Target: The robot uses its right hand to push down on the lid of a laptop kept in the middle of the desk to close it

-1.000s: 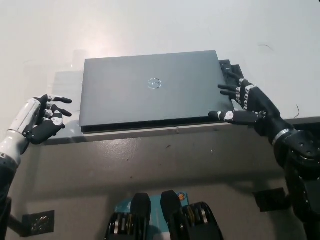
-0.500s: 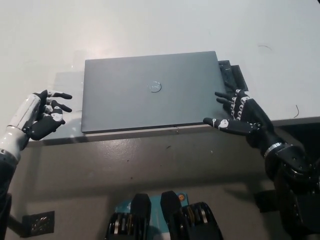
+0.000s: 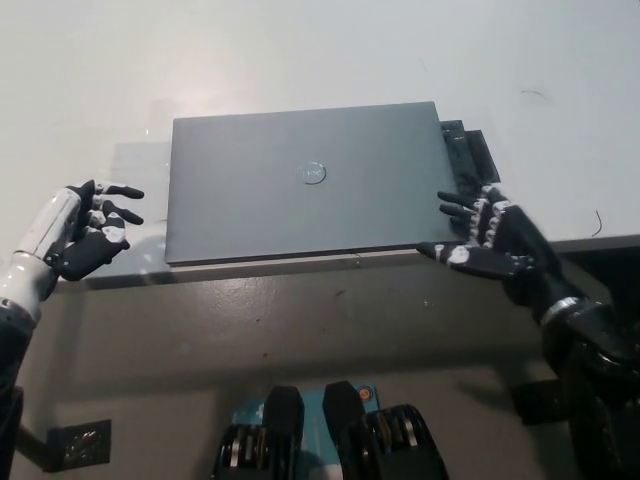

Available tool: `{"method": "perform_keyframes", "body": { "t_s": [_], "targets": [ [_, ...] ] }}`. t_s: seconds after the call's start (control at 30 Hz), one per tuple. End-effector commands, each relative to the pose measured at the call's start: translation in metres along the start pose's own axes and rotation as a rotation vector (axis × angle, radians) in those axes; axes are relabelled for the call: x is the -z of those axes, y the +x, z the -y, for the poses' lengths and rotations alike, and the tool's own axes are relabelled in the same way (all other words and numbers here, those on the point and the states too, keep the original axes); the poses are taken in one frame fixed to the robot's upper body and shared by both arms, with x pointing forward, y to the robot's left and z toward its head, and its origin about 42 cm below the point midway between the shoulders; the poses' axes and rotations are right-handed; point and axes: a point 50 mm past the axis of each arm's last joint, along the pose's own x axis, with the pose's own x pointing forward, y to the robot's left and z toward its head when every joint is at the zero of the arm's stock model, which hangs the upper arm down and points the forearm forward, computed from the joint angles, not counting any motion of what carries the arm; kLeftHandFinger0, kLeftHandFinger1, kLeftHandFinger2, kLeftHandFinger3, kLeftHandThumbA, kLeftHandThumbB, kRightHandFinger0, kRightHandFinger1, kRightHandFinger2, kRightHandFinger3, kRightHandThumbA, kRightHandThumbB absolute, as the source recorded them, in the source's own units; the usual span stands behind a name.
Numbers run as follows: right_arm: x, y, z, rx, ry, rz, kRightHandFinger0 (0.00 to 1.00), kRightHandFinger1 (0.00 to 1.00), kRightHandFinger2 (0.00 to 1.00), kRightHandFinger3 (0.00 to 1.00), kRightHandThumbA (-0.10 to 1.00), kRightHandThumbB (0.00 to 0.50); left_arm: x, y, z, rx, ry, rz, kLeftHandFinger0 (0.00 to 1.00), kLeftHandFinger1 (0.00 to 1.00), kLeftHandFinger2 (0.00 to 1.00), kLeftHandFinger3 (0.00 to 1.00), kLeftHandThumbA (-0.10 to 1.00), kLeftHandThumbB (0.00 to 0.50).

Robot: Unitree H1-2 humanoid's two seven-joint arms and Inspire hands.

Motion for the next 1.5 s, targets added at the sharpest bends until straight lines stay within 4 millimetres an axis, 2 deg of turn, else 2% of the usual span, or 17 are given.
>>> {"method": "perform_keyframes", "body": {
  "t_s": [0.0,0.03,0.17,0.23,0.27,0.47,0.5,0.57,0.63,0.73,0.83,0.97,1.0,1.07,1.23,1.33,1.47],
  "targets": [
    [-0.038,-0.014,0.014,0.018,-0.005,0.127,0.93,0.84,0.8,0.99,1.0,0.277,-0.012,0.003,-0.019,-0.04,0.031,0.037,0.3,0.37,0.49,0.62,-0.1,0.005],
    [-0.058,-0.034,0.022,0.046,0.003,0.185,0.96,0.85,0.8,0.99,1.0,0.313,-0.011,0.002,-0.019,-0.039,0.028,0.037,0.31,0.38,0.5,0.63,-0.1,0.003],
    [-0.073,-0.064,0.032,0.086,0.018,0.257,0.97,0.85,0.82,1.0,1.0,0.327,-0.01,0.001,-0.02,-0.042,0.034,0.039,0.3,0.37,0.49,0.61,-0.1,0.001],
    [-0.075,-0.078,0.038,0.107,0.001,0.272,1.0,0.89,0.85,1.0,1.0,0.297,-0.009,0.0,-0.02,-0.043,0.032,0.035,0.3,0.36,0.49,0.61,-0.1,0.003],
    [-0.077,-0.086,0.04,0.119,-0.001,0.276,1.0,0.9,0.85,1.0,1.0,0.308,-0.009,0.0,-0.019,-0.045,0.03,0.035,0.3,0.36,0.49,0.61,-0.1,0.005],
    [-0.061,-0.116,0.048,0.179,0.027,0.279,1.0,0.9,0.87,1.0,1.0,0.358,-0.009,-0.001,-0.019,-0.049,0.033,0.041,0.31,0.37,0.5,0.62,-0.1,0.0],
    [-0.054,-0.121,0.05,0.196,0.032,0.277,0.98,0.89,0.88,1.0,1.0,0.328,-0.008,-0.001,-0.019,-0.051,0.032,0.039,0.31,0.37,0.49,0.62,-0.1,0.0],
    [-0.051,-0.123,0.051,0.203,0.036,0.275,0.98,0.89,0.88,1.0,1.0,0.319,-0.008,-0.001,-0.019,-0.051,0.03,0.035,0.31,0.37,0.5,0.62,-0.1,0.0],
    [-0.029,-0.132,0.056,0.241,0.057,0.243,1.0,0.91,0.88,1.0,1.0,0.298,-0.008,0.0,-0.02,-0.052,0.031,0.035,0.32,0.38,0.5,0.63,-0.1,0.007],
    [-0.014,-0.136,0.058,0.262,0.082,0.223,1.0,0.9,0.87,1.0,1.0,0.308,-0.008,-0.001,-0.02,-0.051,0.024,0.035,0.29,0.37,0.49,0.63,-0.1,0.003],
    [-0.003,-0.138,0.063,0.284,0.097,0.213,0.99,0.89,0.87,1.0,1.0,0.287,-0.006,-0.002,-0.019,-0.055,0.012,0.033,0.3,0.37,0.49,0.62,-0.1,0.009],
    [0.009,-0.139,0.068,0.309,0.134,0.194,0.98,0.89,0.86,1.0,1.0,0.299,-0.004,-0.002,-0.019,-0.054,0.015,0.03,0.31,0.37,0.49,0.63,-0.1,0.0],
    [0.011,-0.138,0.069,0.316,0.141,0.185,0.98,0.89,0.86,1.0,1.0,0.326,-0.004,-0.003,-0.018,-0.056,0.015,0.031,0.32,0.38,0.5,0.63,-0.1,0.004],
    [0.018,-0.137,0.071,0.331,0.146,0.16,0.98,0.9,0.87,1.0,1.0,0.282,-0.004,-0.003,-0.018,-0.058,0.015,0.03,0.32,0.38,0.5,0.63,-0.1,0.003],
    [0.021,-0.136,0.071,0.333,0.135,0.147,0.95,0.88,0.87,1.0,1.0,0.27,-0.003,-0.004,-0.017,-0.056,0.001,0.02,0.31,0.37,0.49,0.63,-0.1,0.007],
    [0.02,-0.135,0.071,0.335,0.137,0.139,0.96,0.89,0.88,1.0,1.0,0.229,-0.003,-0.004,-0.017,-0.055,0.0,0.026,0.3,0.37,0.49,0.63,-0.1,0.004],
    [0.018,-0.133,0.072,0.329,0.134,0.144,0.96,0.89,0.88,1.0,1.0,0.246,-0.003,-0.005,-0.017,-0.054,0.005,0.023,0.31,0.38,0.49,0.63,-0.1,0.0]
  ]
}}
